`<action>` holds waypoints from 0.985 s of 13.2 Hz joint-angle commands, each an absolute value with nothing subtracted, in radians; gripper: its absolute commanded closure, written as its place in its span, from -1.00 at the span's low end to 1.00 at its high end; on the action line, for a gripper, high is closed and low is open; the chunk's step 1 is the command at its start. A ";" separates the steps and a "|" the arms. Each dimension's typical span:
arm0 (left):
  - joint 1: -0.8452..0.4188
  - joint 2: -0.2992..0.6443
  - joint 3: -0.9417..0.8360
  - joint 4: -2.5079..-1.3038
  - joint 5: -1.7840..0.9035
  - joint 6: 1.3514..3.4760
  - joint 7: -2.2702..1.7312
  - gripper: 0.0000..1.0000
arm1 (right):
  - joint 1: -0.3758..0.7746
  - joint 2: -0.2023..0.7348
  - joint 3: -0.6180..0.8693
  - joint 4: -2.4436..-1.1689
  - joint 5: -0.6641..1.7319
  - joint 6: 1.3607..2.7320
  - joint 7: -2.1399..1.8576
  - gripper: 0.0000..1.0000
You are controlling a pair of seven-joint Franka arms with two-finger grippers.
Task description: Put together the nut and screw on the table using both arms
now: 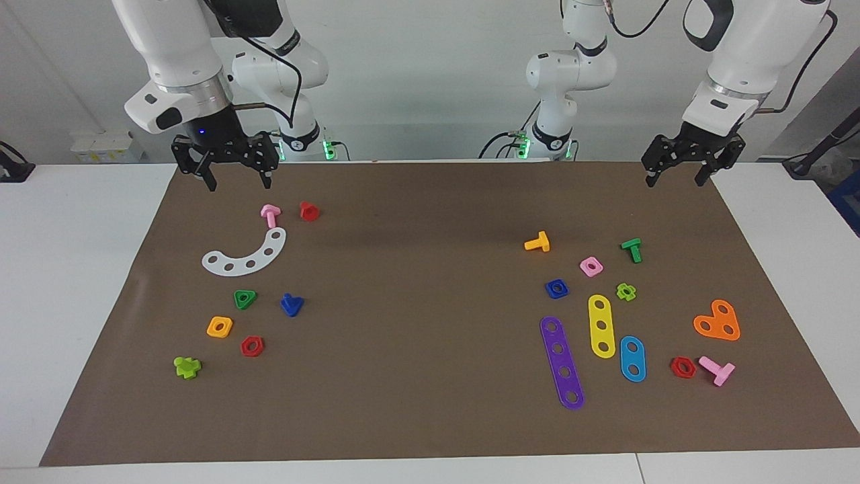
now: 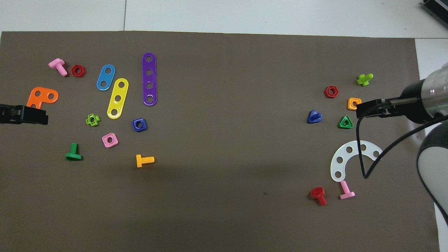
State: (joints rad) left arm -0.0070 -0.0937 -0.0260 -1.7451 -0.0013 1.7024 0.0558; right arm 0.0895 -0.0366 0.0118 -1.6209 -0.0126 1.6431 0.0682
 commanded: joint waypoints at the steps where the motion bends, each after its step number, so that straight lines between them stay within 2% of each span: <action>1: -0.038 -0.072 -0.018 -1.827 -0.040 1.803 0.055 -1.00 | 0.068 -0.051 0.014 -1.624 0.012 1.627 0.066 -1.00; 6: -0.165 0.102 -0.018 -1.897 -0.054 2.102 -0.214 -0.98 | 0.077 -0.026 0.015 -1.626 0.012 1.656 0.067 -1.00; 9: -0.190 0.110 -0.018 -2.040 -0.054 2.287 -0.227 -0.94 | 0.077 -0.022 0.015 -1.680 0.011 1.736 0.068 -1.00; 13: -0.232 0.196 -0.017 -2.091 -0.054 2.410 -0.317 -0.84 | 0.077 0.041 0.015 -1.712 0.002 1.828 0.074 -1.00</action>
